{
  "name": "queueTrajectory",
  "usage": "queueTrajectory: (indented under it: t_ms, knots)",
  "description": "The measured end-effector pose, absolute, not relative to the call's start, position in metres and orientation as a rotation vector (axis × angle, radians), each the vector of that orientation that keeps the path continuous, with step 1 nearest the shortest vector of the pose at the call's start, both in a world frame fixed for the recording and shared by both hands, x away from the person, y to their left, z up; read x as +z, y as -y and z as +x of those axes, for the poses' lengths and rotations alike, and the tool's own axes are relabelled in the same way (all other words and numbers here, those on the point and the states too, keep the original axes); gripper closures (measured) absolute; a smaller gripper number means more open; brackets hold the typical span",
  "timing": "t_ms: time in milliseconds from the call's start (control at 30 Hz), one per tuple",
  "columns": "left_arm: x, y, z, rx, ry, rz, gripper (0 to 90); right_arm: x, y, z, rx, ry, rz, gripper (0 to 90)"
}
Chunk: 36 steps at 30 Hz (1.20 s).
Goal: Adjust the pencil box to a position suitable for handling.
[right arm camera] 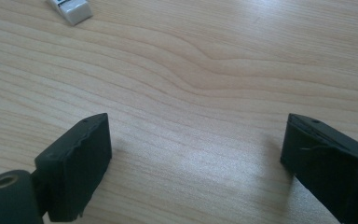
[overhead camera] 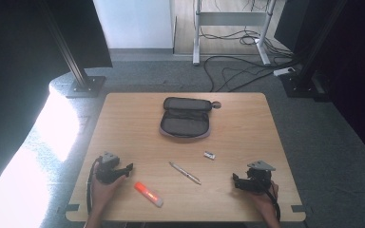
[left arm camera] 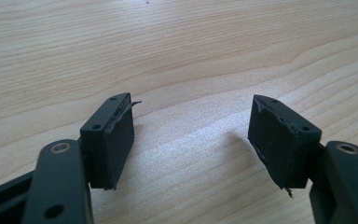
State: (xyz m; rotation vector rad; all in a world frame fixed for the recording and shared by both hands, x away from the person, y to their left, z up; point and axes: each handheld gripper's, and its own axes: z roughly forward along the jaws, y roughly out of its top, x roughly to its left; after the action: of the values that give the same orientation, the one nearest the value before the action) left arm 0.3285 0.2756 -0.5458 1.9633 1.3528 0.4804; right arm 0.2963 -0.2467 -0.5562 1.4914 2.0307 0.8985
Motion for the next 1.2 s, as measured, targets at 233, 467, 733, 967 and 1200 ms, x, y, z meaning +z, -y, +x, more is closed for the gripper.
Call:
queueTrajectory:
  t_ms: [233, 467, 733, 967, 1200]
  knots:
    - [-0.546, -0.275, 0.328, 0.485, -1.357, 1.964, 31.6, -0.556, 0.248, 0.295, 0.905, -2.04, 1.483, 9.6]
    - [-0.543, -0.271, 0.328, 0.479, -1.363, 1.971, 29.6, -0.556, 0.245, 0.296, 0.92, -2.071, 1.445, 12.2]
    - [-0.524, -0.265, 0.328, 0.509, -1.323, 1.944, 32.2, -0.556, 0.243, 0.296, 0.929, -2.079, 1.429, 13.4]
    - [-0.508, -0.262, 0.336, 0.516, -1.297, 1.902, 31.9, -0.555, 0.244, 0.295, 0.931, -2.074, 1.433, 14.3]
    - [-0.497, -0.256, 0.343, 0.56, -1.276, 1.893, 31.8, -0.555, 0.247, 0.293, 0.933, -2.077, 1.43, 15.0]
